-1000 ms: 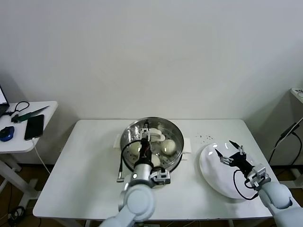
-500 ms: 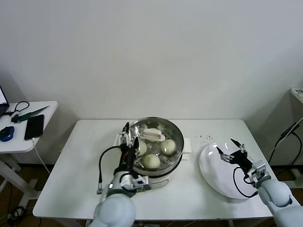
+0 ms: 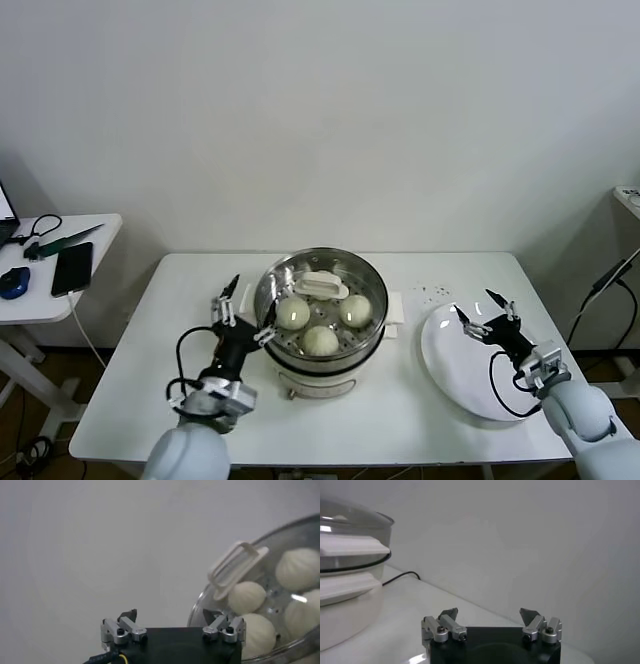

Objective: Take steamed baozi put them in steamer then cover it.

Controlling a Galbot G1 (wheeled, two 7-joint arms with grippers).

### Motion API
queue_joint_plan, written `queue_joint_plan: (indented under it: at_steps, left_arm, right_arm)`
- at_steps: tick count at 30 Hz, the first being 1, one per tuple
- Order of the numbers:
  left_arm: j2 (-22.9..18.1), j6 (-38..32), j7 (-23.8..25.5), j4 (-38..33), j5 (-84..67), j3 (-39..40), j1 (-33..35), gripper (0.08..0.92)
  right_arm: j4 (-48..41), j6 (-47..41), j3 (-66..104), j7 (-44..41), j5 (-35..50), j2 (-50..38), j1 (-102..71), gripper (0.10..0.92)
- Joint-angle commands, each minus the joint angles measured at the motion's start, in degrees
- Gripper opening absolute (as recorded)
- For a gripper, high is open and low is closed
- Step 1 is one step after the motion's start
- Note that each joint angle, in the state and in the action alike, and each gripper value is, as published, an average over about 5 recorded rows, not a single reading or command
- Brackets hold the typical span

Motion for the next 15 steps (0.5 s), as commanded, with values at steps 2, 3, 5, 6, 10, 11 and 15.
queue_joint_plan:
  at_steps: [2, 3, 5, 6, 10, 11, 15]
  left_arm:
    - [-7.3, -17.7, -2.3, 3.3, -30.7, -20.3, 10.2, 0.823]
    - [-7.8, -18.1, -2.2, 3.5, -31.0, -21.1, 10.7, 0.823]
    - [-8.6, -18.7, -2.0, 3.8, -31.7, -22.5, 11.7, 0.823]
    - [-9.0, -18.8, -1.8, 3.9, -32.0, -23.1, 12.2, 0.823]
    - [-10.0, -19.7, -1.2, 4.6, -32.5, -24.6, 13.7, 0.823]
    - [-10.1, -19.8, -1.1, 4.8, -32.5, -24.8, 14.0, 0.823]
    - [-10.3, -19.7, -0.8, 5.7, -32.7, -24.9, 14.6, 0.823]
  right_arm:
    - [3.3, 0.7, 2.9, 0.3, -0.2, 2.9, -3.2, 0.823]
    - [3.5, 0.8, 3.2, 0.3, -0.2, 3.2, -3.5, 0.823]
    - [4.0, 0.9, 3.8, 0.4, -0.3, 3.8, -4.1, 0.823]
    - [4.3, 0.9, 4.1, 0.4, -0.2, 4.2, -4.4, 0.823]
    - [6.1, -0.6, 5.6, 0.4, 2.3, 5.3, -6.3, 0.823]
    - [6.6, -1.0, 5.9, 0.3, 2.5, 5.5, -6.8, 0.823]
    - [7.9, -1.0, 6.8, 0.5, 1.8, 6.7, -8.4, 0.823]
